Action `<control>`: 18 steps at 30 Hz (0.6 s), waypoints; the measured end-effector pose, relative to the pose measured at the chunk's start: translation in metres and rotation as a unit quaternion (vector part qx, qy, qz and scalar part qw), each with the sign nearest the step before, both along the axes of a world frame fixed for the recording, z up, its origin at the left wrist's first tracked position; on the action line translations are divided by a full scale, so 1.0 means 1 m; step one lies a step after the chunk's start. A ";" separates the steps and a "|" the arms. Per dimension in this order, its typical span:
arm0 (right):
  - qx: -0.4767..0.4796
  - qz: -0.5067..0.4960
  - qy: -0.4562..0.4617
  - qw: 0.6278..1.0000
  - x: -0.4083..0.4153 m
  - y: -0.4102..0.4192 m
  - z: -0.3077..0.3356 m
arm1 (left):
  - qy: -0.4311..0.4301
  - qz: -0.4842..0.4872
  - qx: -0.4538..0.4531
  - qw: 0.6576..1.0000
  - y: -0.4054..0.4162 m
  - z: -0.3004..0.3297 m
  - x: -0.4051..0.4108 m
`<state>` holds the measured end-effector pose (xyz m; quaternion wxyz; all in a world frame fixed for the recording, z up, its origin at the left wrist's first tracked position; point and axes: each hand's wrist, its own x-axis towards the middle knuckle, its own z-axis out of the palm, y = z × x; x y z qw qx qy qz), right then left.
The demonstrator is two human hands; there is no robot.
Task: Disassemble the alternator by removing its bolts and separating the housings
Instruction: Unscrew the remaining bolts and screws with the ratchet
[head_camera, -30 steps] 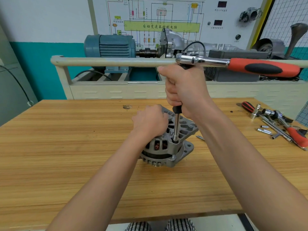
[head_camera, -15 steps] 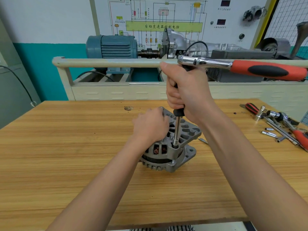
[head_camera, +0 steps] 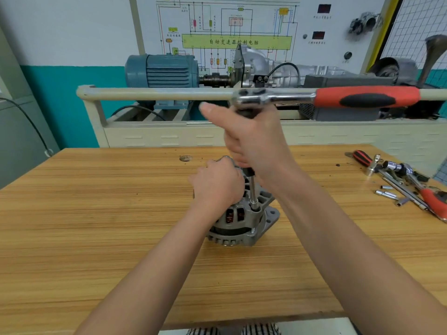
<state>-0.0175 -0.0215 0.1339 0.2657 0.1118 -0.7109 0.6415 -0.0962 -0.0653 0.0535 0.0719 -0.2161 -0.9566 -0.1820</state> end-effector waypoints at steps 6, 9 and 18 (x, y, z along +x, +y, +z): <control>-0.032 -0.092 -0.024 0.995 -0.003 -0.005 0.004 | -0.011 0.025 -0.008 1.000 0.002 0.000 0.001; -0.107 -0.118 -0.035 0.987 -0.003 0.008 0.006 | -0.005 0.027 -0.001 1.000 0.002 0.001 0.001; -0.175 -0.217 0.005 0.960 -0.007 0.019 0.002 | -0.013 0.044 0.001 0.999 0.004 0.001 0.004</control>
